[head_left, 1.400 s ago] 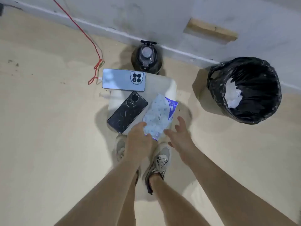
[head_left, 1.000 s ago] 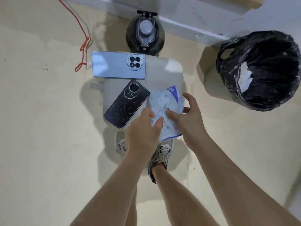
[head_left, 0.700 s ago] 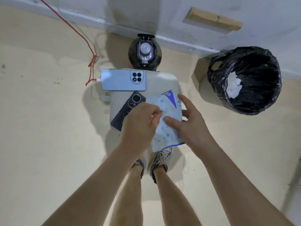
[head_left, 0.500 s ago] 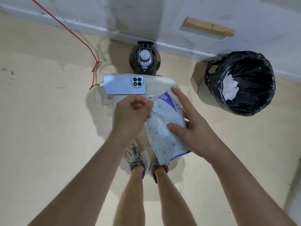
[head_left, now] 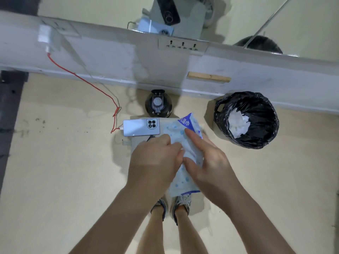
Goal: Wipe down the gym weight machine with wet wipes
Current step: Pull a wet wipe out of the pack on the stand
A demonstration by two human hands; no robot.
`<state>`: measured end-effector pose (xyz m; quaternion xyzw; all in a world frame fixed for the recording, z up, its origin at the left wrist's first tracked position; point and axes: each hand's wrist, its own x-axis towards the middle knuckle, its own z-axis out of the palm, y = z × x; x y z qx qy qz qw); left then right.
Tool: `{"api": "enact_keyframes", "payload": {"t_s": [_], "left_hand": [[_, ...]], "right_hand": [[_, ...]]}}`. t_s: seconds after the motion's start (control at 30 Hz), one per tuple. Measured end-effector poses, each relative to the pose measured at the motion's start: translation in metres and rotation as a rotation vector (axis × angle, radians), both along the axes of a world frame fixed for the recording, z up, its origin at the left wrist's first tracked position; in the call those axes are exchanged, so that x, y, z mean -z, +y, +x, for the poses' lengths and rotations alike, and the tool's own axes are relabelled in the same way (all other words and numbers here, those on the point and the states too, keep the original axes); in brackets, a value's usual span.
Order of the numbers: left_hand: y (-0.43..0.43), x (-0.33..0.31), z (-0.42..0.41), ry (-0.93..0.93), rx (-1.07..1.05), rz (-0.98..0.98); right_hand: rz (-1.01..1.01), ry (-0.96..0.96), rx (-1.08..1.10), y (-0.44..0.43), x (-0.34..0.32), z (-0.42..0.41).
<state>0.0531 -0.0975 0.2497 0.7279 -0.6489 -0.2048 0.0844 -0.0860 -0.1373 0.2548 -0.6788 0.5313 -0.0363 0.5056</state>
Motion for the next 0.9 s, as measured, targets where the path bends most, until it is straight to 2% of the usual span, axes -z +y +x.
{"api": "enact_keyframes", "payload": {"t_s": [0.07, 0.2, 0.33, 0.53, 0.67, 0.83, 0.9], "left_hand": [[-0.003, -0.011, -0.006, -0.01, -0.076, 0.125], [0.012, -0.012, -0.014, 0.194, -0.368, 0.212], [0.017, -0.003, -0.031, 0.314, -0.487, 0.315], [0.023, 0.01, -0.033, 0.541, -0.678, 0.251], [0.019, 0.011, -0.032, 0.568, -0.767, 0.212], [0.021, 0.01, -0.03, 0.657, -0.828, 0.215], [0.022, 0.009, -0.025, 0.744, -0.922, 0.215]], "right_hand": [[0.001, 0.003, -0.045, 0.006, -0.004, -0.001], [0.073, -0.026, -0.125, 0.015, -0.007, -0.008], [0.161, -0.03, -0.12, 0.023, -0.004, -0.019], [0.275, -0.147, -0.029, 0.021, -0.002, -0.026], [0.232, -0.174, 0.03, 0.019, 0.0, -0.024], [0.224, -0.08, 0.112, 0.012, 0.008, -0.025], [0.236, -0.032, 0.131, 0.01, 0.013, -0.028]]}}
